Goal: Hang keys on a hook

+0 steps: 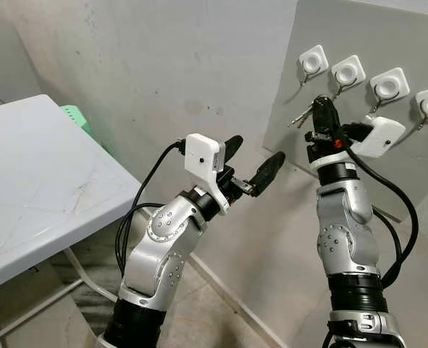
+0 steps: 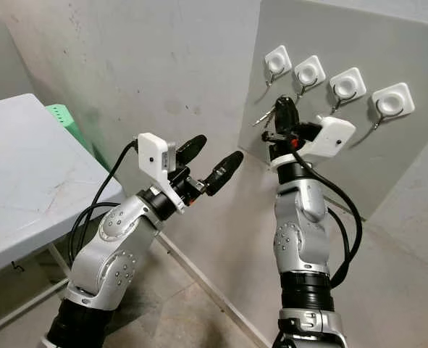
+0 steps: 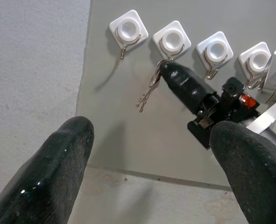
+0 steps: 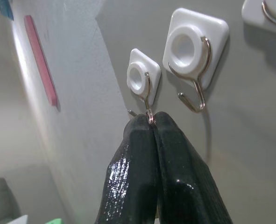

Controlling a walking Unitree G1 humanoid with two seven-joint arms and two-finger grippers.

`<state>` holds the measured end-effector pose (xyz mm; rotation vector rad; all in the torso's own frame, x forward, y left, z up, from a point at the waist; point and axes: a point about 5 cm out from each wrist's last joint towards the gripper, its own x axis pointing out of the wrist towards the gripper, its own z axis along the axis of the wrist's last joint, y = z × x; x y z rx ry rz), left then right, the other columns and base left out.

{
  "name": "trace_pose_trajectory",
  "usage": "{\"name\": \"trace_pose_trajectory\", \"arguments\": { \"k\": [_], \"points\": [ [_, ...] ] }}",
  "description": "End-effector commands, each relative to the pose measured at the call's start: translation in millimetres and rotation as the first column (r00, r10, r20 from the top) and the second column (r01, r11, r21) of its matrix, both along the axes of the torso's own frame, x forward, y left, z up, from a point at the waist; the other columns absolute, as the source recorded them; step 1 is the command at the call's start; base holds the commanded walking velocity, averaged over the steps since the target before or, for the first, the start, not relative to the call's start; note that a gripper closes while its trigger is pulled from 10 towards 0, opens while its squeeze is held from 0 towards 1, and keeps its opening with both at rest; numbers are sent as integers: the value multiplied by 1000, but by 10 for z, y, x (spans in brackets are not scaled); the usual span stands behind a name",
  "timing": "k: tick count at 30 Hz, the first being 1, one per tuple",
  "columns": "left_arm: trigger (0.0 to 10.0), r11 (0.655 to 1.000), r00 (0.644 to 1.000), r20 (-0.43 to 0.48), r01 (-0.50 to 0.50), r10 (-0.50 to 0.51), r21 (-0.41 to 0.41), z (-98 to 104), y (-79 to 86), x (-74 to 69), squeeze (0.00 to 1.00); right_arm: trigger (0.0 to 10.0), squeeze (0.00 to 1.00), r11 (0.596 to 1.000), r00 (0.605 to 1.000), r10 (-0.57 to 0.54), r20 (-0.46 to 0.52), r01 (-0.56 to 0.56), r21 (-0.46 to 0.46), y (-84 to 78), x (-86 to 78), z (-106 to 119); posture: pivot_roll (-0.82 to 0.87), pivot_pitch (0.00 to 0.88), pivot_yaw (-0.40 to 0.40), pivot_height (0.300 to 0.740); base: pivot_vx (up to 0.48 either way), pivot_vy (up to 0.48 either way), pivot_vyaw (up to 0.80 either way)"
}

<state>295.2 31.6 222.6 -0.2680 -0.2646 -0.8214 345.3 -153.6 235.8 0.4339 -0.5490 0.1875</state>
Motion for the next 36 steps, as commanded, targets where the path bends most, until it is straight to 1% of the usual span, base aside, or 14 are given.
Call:
{"name": "trace_pose_trajectory", "arguments": {
  "k": [1, 4, 12, 19, 20, 23, 26, 31, 32, 36],
  "points": [
    [10000, 1000, 1000, 12, -4, 4, -8, 45, 16, -16, 0, 10000, 0, 1000, 1000, -3, 26, 2, 26, -17, -1, 95, 12, 32, -50, 740, 0, 0, 0],
    [10000, 1000, 1000, 8, -4, 4, -11, 46, 18, -18, 0, 10000, 0, 998, 1000, 7, 25, -8, 62, -14, 4, 115, 13, 35, -50, 740, 0, 0, 0],
    [10000, 1000, 1000, 2, -5, 5, -14, 43, 17, -21, 0, 10000, 0, 997, 999, 18, 50, -21, 74, -8, -5, 176, 13, 40, -50, 740, 0, 0, 0],
    [10000, 1000, 1000, -1, -5, 5, -13, 42, 12, -23, 0, 10000, 0, 991, 995, 51, 85, -61, 116, -2, -45, 238, 10, 48, -50, 740, 0, 0, 0],
    [10000, 1000, 1000, -2, -4, 4, -15, 42, 13, -23, 0, 10000, 0, 988, 995, 56, 83, -67, 138, -3, -44, 243, 9, 49, -49, 740, 0, 0, 0],
    [10000, 1000, 1000, -2, -3, 3, -17, 46, 10, -22, 0, 10000, 0, 985, 995, 63, 79, -74, 157, -5, -44, 248, 9, 50, -49, 740, 0, 0, 0],
    [10000, 1000, 1000, -3, -4, 4, -23, 55, 11, -19, 0, 10000, 0, 977, 995, 73, 61, -84, 198, -11, -37, 237, 9, 50, -49, 740, 0, 0, 0],
    [10000, 1000, 1000, -2, -5, 5, -23, 58, 13, -19, 0, 10000, 0, 969, 996, 84, 41, -91, 228, -19, -31, 214, 9, 50, -49, 740, 0, 0, 0],
    [10000, 1000, 1000, -2, -7, 7, -24, 60, 14, -19, 0, 10000, 0, 960, 995, 92, 28, -96, 265, -27, -21, 200, 9, 50, -49, 740, 0, 0, 0],
    [10000, 1000, 1000, -3, -8, 8, -27, 65, 19, -22, 0, 10000, 0, 953, 995, 97, 26, -100, 285, -26, -17, 208, 11, 56, -48, 740, 0, 0, 0]
  ]
}}
